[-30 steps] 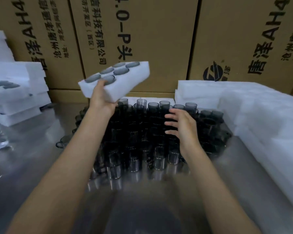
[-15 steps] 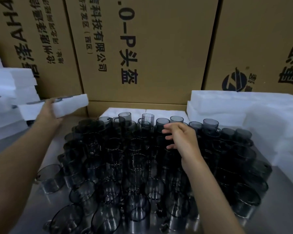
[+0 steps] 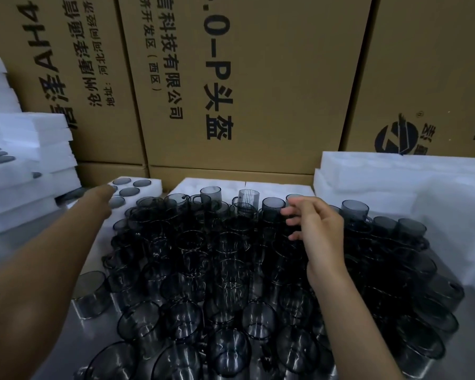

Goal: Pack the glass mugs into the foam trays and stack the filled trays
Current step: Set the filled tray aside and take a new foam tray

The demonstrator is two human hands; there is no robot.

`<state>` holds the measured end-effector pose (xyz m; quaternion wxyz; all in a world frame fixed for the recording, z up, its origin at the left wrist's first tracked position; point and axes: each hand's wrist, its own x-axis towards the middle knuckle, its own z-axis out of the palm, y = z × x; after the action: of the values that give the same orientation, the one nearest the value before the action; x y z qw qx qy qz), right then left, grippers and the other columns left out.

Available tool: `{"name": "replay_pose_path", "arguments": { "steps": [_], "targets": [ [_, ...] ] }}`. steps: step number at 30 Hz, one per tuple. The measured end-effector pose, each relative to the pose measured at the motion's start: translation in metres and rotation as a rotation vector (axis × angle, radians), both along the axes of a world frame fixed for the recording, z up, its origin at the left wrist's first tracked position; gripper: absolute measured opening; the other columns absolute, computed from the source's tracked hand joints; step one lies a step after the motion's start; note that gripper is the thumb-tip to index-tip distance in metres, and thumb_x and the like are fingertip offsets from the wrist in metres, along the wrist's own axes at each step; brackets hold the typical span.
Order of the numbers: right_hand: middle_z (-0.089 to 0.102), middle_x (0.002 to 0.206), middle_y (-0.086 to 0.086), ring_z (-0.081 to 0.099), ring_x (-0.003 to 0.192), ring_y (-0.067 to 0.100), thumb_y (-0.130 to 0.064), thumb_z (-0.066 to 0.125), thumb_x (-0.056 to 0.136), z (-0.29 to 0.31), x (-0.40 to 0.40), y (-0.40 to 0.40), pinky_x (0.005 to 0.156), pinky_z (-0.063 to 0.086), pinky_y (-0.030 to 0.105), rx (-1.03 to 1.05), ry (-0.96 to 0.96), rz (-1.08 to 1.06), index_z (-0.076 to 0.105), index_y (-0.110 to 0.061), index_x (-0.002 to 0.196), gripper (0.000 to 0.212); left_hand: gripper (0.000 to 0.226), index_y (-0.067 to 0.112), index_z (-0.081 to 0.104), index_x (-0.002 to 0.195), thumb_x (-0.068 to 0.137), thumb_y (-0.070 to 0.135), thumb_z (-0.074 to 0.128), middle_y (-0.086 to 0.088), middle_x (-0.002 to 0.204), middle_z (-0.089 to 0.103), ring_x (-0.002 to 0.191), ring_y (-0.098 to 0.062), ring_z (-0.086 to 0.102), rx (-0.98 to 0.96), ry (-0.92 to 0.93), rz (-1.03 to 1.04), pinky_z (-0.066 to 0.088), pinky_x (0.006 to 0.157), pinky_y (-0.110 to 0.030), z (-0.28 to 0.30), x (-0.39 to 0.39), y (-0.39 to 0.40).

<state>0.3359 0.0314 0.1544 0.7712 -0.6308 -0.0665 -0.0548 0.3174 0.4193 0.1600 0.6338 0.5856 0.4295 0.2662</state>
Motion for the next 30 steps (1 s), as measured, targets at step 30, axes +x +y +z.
{"name": "replay_pose_path", "arguments": {
  "steps": [30],
  "targets": [
    [0.06,0.116,0.008,0.047,0.114,0.032,-0.025,0.055,0.087,0.014,-0.14,-0.283,0.091,0.035,0.043,-1.432,-0.203,-0.73,0.064,-0.015,0.113,0.029,0.052,0.021,0.046,0.141,0.091,0.012,0.056,0.004,0.142,0.047,0.13,-0.003,0.037,1.046,-0.174,-1.321,0.025,0.106,-0.008,-0.073,-0.143,-0.484]
  ]
}}
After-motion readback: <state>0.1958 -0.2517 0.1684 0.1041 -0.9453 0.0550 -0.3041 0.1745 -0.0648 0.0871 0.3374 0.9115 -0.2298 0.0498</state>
